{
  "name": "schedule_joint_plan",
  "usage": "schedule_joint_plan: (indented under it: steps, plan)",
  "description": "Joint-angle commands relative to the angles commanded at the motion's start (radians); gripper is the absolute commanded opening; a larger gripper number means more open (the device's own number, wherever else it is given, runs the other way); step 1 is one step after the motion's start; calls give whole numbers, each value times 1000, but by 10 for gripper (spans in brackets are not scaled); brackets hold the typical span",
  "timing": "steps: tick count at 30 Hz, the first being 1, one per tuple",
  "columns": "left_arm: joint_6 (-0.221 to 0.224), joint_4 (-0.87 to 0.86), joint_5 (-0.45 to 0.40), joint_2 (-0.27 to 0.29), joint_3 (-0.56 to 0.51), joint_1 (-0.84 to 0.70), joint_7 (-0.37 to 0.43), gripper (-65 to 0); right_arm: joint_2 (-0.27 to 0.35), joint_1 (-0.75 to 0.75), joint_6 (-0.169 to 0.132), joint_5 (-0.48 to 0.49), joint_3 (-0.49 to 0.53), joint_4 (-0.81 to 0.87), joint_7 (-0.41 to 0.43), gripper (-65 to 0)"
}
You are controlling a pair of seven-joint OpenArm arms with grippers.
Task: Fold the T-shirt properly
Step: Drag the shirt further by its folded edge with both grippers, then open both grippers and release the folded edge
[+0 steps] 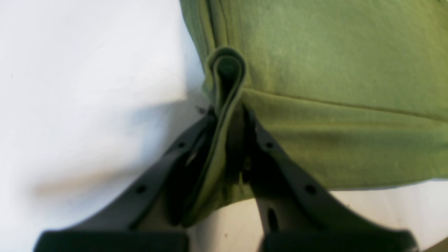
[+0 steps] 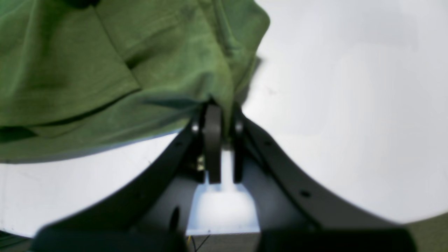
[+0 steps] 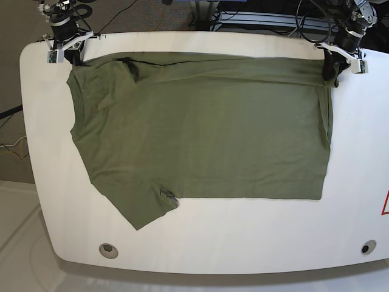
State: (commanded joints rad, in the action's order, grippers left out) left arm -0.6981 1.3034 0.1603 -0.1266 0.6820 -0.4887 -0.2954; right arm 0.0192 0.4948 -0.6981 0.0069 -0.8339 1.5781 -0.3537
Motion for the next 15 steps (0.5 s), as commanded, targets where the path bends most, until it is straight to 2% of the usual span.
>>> schedule_joint_plan:
  steps: [2,6,8,9,13,15]
  plan:
    - [0,0,0,0,0,0,0,-506,0,0,0,2,0,0,0,-605]
    - [0,3,2,0,0,3,0,-348,0,0,0,2,2,0,0,-601]
    - [0,3,3,2,0,6,0,-262,0,0,0,3,2,0,0,-569]
    - [0,5,3,2,0,9,0,-252,0,0,0,3,2,0,0,-558]
    - [0,5,3,12,3,25,2,-241,0,0,0,6,2,0,-2,-418]
    - [0,6,3,25,5,26,2,-241,0,0,0,8,0,0,0,-374]
